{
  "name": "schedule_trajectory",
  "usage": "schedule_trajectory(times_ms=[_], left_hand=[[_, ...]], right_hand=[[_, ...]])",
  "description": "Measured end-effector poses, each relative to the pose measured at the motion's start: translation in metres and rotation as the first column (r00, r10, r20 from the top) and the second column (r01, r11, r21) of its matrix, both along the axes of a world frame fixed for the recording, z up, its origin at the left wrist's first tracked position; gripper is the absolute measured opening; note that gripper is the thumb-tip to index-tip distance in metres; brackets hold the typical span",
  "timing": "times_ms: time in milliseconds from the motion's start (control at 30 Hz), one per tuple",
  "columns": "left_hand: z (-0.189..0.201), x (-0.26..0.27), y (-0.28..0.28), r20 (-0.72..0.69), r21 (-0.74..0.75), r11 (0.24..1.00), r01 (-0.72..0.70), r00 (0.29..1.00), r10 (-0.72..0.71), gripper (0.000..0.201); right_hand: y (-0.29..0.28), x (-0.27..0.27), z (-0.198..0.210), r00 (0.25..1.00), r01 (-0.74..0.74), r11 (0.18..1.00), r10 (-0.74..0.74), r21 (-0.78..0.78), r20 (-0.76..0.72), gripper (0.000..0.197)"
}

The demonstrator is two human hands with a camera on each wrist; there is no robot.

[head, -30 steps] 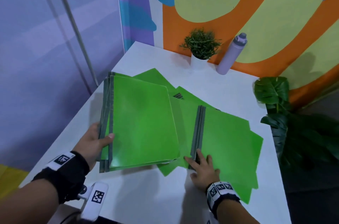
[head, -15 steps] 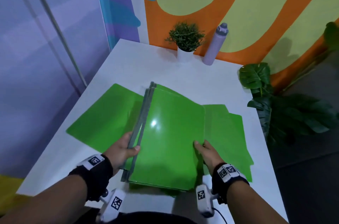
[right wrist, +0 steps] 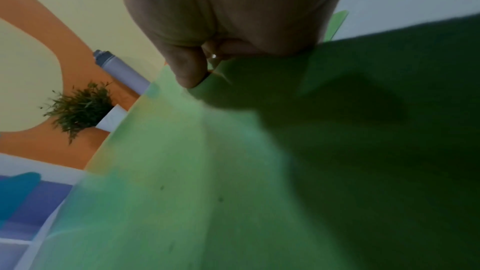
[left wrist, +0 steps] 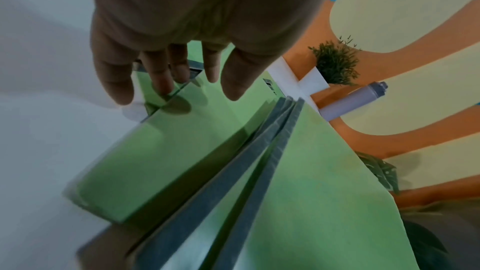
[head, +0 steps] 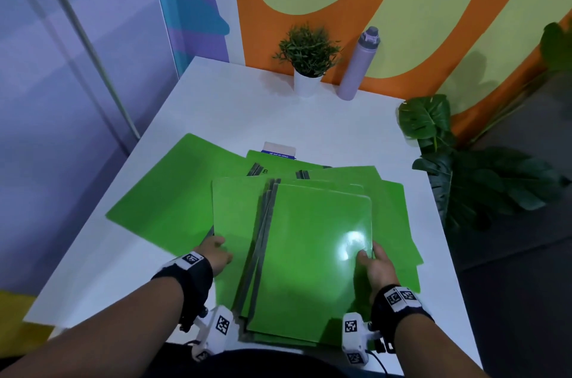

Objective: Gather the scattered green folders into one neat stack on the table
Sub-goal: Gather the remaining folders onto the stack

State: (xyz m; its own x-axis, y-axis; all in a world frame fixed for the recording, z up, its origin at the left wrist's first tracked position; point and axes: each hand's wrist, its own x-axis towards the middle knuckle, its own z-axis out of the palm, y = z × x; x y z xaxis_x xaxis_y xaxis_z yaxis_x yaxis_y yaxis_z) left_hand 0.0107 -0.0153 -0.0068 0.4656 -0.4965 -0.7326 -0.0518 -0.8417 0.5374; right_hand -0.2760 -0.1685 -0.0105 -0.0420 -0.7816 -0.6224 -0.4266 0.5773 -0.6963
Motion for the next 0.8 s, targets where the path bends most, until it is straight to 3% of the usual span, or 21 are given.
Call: schedule_trajectory(times_ms=[200, 333, 400, 500, 633, 800], left_hand=[[-0.005, 0.002, -0.002, -0.205, -0.199, 0.947, -0.251, 0.956, 0.210, 0.039], [0.004, 0.002, -0.003, -0.201, -0.274, 0.940, -0.202, 0.968, 0.150, 0.041], [0.009, 0.013, -0.005, -0.121, -0.291, 0.932, -0.218, 0.974, 0.190, 0.040], [0.015, 0.055, 0.000, 0.169, -0.254, 0.950, -0.183, 0.958, 0.230, 0.033], [0.024, 0.113, 0.018, 0.541, 0.046, 0.995, -0.093, 0.840, 0.053, 0.056], [0.008, 0.075, 0.003, 0.503, 0.080, 0.988, 0.131, 0.851, -0.154, 0.031]], right_hand=[[-0.003, -0.004, 0.005, 0.996, 0.059, 0.998, -0.062, 0.037, 0.062, 0.054], [-0.010, -0.006, 0.013, 0.991, 0.077, 0.997, -0.080, 0.032, 0.106, 0.057], [-0.014, -0.007, 0.018, 0.989, 0.082, 0.996, -0.084, 0.026, 0.123, 0.056], [-0.024, -0.011, 0.024, 0.987, 0.101, 0.995, -0.100, -0.003, 0.127, 0.057], [-0.030, -0.017, 0.026, 0.983, 0.142, 0.989, -0.135, -0.046, 0.121, 0.057], [-0.024, -0.011, 0.024, 0.990, 0.090, 0.996, -0.087, -0.027, 0.107, 0.059]])
